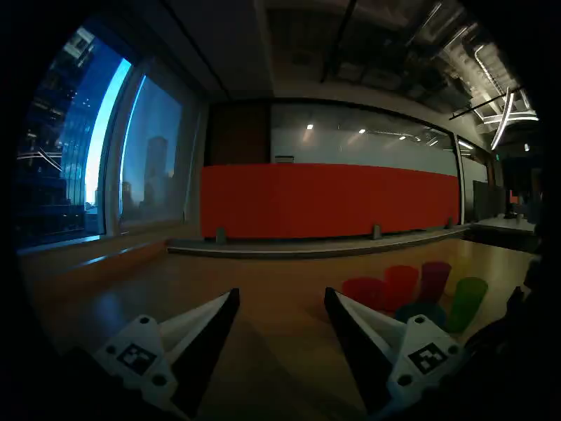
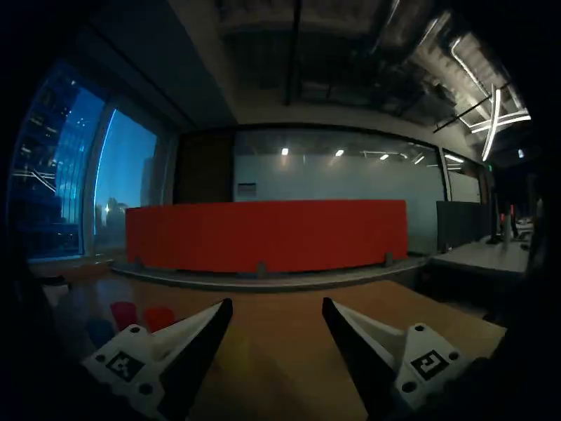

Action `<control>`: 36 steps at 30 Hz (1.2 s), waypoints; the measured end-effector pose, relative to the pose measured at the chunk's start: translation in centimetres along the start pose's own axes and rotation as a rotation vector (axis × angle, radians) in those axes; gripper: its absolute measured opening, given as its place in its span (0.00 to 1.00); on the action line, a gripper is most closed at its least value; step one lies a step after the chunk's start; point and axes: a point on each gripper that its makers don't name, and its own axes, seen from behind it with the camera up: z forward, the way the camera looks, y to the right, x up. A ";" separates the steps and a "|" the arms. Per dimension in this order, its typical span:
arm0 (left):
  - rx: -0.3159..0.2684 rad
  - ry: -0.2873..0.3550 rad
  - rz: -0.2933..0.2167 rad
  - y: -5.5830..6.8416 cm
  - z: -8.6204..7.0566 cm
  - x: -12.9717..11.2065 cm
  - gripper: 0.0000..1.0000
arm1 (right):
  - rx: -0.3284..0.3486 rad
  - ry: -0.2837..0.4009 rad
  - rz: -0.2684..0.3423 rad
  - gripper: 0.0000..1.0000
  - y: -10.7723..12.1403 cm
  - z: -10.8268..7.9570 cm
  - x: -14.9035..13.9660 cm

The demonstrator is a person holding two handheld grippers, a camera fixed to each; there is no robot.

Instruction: Pour water

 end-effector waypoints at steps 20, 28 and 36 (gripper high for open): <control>0.000 0.000 0.000 0.0 0.0 0.0 0.89 | -0.006 0.018 -0.019 0.99 -0.6 1.9 -3.0; 0.000 0.000 0.000 0.0 0.0 0.0 0.89 | -0.006 0.010 -0.025 0.99 0.0 2.4 -3.9; 0.000 0.000 0.000 0.0 0.0 0.0 0.90 | -0.006 -0.001 -0.017 0.99 0.3 3.3 -4.7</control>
